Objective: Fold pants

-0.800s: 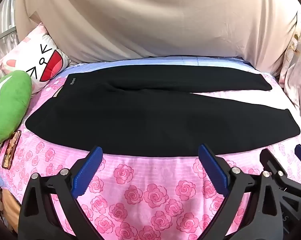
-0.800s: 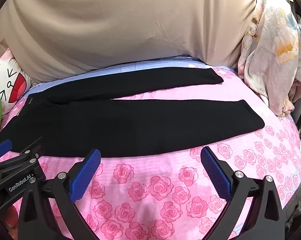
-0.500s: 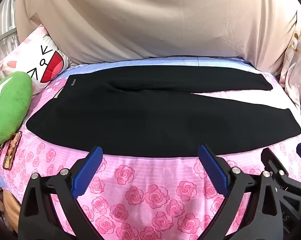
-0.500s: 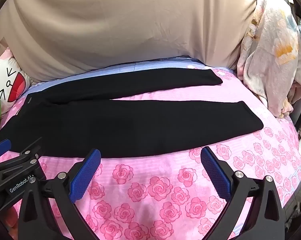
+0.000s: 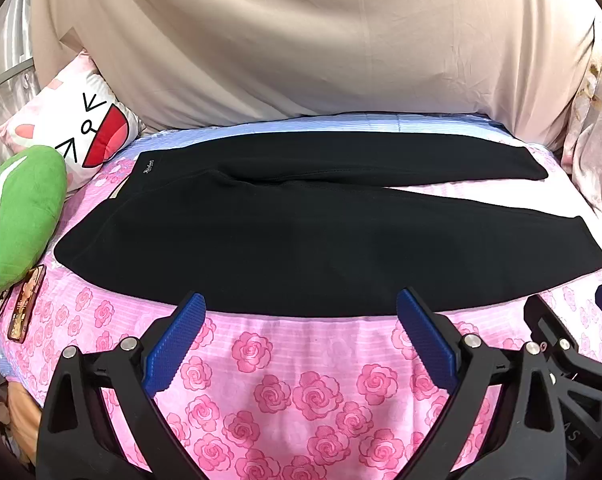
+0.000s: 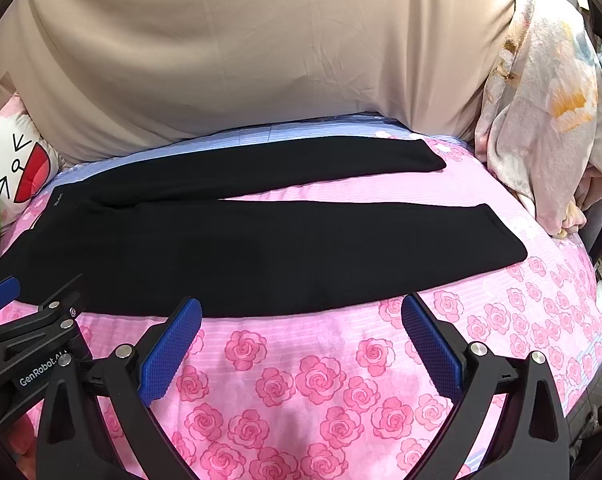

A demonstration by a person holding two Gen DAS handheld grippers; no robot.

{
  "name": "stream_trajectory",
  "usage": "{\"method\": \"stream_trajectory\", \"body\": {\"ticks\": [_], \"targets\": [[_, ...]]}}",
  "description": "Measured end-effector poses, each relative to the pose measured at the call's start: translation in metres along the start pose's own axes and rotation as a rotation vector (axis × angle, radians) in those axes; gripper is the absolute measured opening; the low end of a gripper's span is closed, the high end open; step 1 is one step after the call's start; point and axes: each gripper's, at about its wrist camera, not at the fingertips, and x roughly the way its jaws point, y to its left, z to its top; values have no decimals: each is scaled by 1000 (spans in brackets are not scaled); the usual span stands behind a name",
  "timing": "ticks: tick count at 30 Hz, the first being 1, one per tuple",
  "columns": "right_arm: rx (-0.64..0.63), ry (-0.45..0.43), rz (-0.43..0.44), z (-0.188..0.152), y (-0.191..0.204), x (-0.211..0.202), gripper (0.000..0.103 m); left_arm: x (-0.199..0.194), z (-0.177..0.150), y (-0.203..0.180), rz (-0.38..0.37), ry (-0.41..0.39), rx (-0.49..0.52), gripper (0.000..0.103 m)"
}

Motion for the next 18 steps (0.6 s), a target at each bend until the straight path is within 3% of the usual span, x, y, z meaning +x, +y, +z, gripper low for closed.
{"method": "stream_trajectory", "body": {"ticks": [18], "targets": [[-6, -3, 0, 0, 2, 1, 98, 4, -2, 0, 7, 2, 3, 94]]}}
